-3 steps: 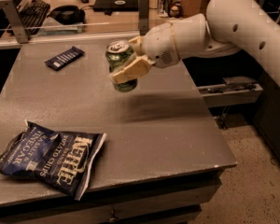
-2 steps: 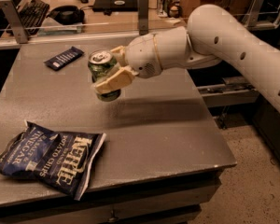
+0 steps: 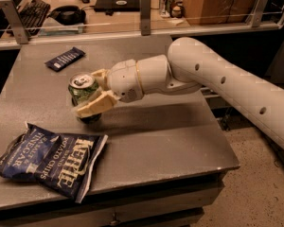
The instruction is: Move green can near blue chip bag
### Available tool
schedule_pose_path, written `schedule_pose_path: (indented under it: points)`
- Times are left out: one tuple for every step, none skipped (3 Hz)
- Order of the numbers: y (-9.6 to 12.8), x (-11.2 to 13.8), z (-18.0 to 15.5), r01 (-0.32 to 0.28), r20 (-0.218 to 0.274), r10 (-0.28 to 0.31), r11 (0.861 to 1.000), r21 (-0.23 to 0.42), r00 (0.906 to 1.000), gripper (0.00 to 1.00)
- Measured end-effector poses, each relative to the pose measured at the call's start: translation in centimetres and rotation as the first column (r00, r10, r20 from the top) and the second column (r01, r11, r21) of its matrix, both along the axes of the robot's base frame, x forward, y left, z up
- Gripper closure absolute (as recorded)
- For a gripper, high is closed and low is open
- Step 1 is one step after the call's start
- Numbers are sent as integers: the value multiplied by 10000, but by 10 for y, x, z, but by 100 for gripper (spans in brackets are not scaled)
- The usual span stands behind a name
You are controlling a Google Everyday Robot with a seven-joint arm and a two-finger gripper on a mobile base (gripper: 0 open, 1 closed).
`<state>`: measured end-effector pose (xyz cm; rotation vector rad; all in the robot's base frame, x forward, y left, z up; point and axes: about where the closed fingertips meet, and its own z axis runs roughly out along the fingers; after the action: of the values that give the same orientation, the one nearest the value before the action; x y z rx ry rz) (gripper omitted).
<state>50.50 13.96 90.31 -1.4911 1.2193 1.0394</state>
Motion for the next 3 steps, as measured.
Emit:
schedule_pose_path:
  points:
    - [8,-7,-12,-194,-258,200,9995,246,9995,84]
    - [14,-12,-16,-339,-464,356,9987,387,9983,60]
    - [17,-15,-18,-406,-616,432,9983,422,9972,36]
